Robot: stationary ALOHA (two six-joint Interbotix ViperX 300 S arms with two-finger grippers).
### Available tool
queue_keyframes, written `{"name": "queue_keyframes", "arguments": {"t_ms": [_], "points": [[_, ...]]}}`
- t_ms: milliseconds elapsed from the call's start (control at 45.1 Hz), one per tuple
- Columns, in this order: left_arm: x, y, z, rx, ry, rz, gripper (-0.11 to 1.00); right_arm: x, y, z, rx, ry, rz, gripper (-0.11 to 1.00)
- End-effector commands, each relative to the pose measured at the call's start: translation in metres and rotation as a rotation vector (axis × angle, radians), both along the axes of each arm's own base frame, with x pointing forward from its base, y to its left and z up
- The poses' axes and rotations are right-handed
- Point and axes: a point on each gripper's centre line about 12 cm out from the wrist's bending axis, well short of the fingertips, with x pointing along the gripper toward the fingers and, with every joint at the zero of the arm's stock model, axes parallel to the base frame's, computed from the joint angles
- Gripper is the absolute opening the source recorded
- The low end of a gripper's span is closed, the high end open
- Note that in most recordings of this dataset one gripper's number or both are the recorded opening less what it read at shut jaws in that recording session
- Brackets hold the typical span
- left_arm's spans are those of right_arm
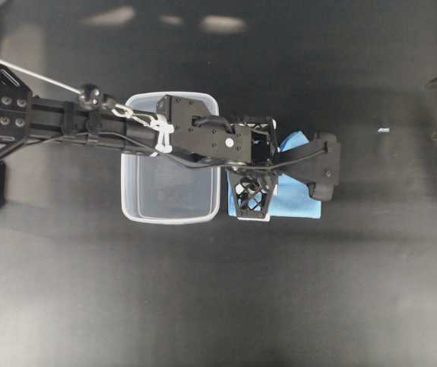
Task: Place the blue towel into the container with the left arm.
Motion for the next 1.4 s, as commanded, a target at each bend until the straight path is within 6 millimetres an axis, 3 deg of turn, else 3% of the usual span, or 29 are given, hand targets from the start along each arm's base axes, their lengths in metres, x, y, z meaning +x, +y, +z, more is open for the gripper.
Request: {"name": "queue_keyframes", "arguments": {"t_ms": [0, 133, 288, 333, 443, 532, 665, 953, 1374], "points": [[0.004, 0.008, 0.030, 0.007, -0.066, 0.003, 0.06, 0.000, 0.000, 0.003, 0.003, -0.009, -0.001, 0.76], [0.004, 0.009, 0.073, 0.016, -0.145, -0.009, 0.06, 0.000, 0.000, 0.004, 0.003, -0.011, -0.001, 0.76], [-0.010, 0.012, 0.130, 0.020, -0.217, -0.003, 0.06, 0.000, 0.000, 0.003, 0.003, -0.011, -0.001, 0.76], [-0.020, 0.015, 0.153, 0.021, -0.232, 0.001, 0.06, 0.000, 0.000, 0.002, 0.001, -0.009, -0.002, 0.76], [-0.047, 0.022, 0.185, 0.024, -0.215, 0.022, 0.06, 0.000, -0.001, 0.002, 0.001, -0.008, -0.005, 0.76], [-0.073, 0.027, 0.199, 0.021, -0.164, 0.039, 0.06, 0.000, -0.001, 0.003, 0.003, -0.015, -0.008, 0.76], [-0.108, 0.027, 0.203, 0.021, -0.129, 0.047, 0.06, -0.001, -0.003, 0.005, 0.000, -0.032, -0.017, 0.76], [-0.153, 0.024, 0.172, 0.016, -0.148, 0.051, 0.06, -0.001, -0.003, 0.005, 0.002, -0.031, -0.022, 0.76], [-0.164, 0.022, 0.155, 0.017, -0.126, 0.038, 0.06, -0.001, -0.003, 0.005, 0.006, -0.031, -0.021, 0.76]]}}
